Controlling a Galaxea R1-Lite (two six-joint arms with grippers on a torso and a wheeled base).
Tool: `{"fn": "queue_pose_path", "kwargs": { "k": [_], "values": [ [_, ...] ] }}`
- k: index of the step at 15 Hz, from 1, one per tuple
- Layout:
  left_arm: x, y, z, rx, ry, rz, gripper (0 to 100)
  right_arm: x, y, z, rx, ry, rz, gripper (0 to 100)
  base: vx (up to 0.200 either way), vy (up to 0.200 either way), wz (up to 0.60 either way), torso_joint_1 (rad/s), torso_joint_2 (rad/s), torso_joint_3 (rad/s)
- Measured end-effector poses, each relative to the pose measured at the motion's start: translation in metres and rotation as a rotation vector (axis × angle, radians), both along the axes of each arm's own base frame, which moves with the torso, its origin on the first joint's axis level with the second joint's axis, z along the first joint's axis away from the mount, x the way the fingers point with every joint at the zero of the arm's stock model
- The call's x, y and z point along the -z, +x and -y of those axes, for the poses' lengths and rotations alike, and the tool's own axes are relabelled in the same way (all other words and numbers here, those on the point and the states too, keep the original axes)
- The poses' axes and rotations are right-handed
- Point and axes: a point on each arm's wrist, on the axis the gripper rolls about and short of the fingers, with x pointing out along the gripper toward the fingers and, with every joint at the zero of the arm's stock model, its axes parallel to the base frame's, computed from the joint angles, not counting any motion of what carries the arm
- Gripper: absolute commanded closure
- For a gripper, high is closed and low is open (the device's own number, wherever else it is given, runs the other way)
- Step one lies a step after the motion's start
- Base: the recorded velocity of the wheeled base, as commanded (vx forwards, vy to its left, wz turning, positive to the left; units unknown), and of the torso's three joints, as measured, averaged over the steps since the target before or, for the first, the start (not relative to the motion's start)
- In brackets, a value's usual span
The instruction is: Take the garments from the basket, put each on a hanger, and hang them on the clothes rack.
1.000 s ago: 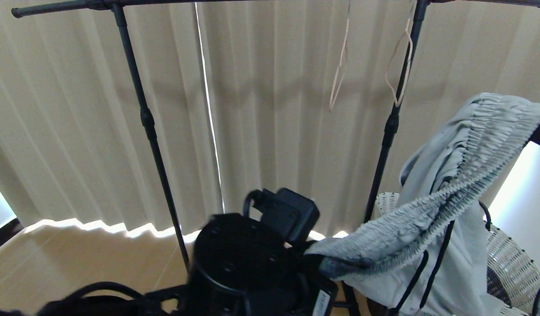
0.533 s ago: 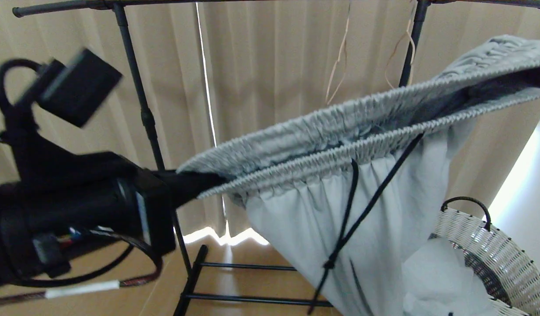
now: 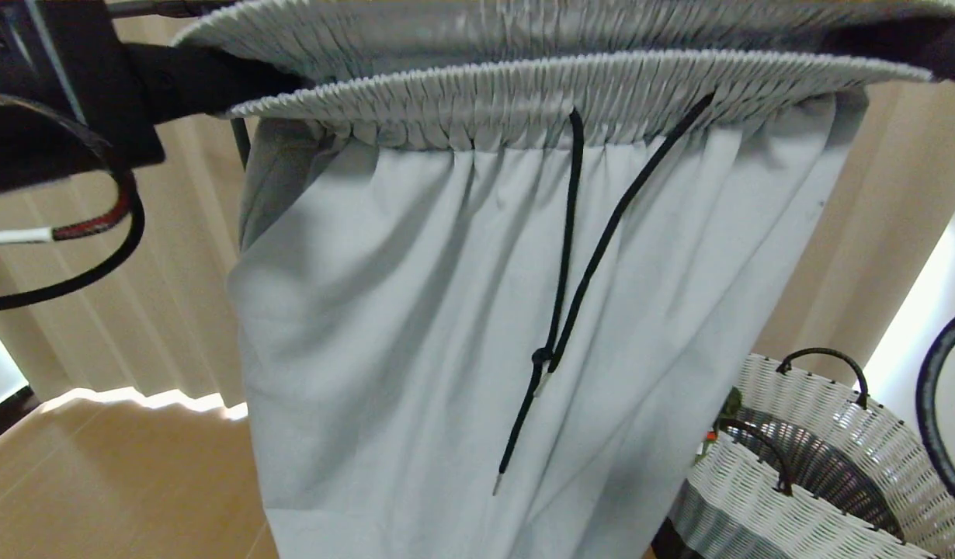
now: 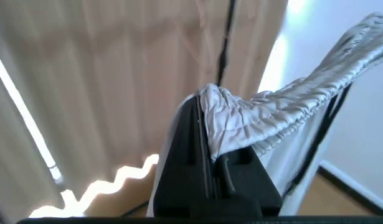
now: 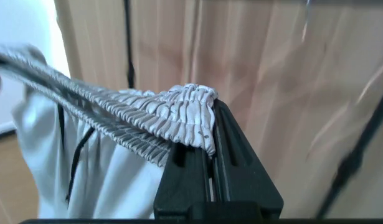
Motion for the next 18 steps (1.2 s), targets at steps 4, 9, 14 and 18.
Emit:
{"fn": "queue_pose_path", "kwargs": {
  "k": [4, 9, 14, 18],
  "values": [
    [0.023, 0.023, 0.008, -0.08, 0.116, -0.08, 100, 0.032, 0.021, 0.005, 0.122, -0.067, -0.108, 100, 0.0, 0.0, 0.0, 0.0, 0.0, 0.0],
    [0.037, 0.031, 0.017, -0.067, 0.139, -0.112, 100, 0.041, 0.025, 0.005, 0.136, -0.079, -0.136, 100, 0.0, 0.0, 0.0, 0.0, 0.0, 0.0],
    [0.049, 0.029, 0.023, -0.038, 0.161, -0.13, 100, 0.039, 0.023, 0.007, 0.138, -0.074, -0.13, 100, 0.0, 0.0, 0.0, 0.0, 0.0, 0.0],
    [0.051, 0.028, 0.027, -0.024, 0.154, -0.119, 100, 0.04, 0.022, 0.007, 0.139, -0.075, -0.132, 100, 0.0, 0.0, 0.0, 0.0, 0.0, 0.0]
  ]
}}
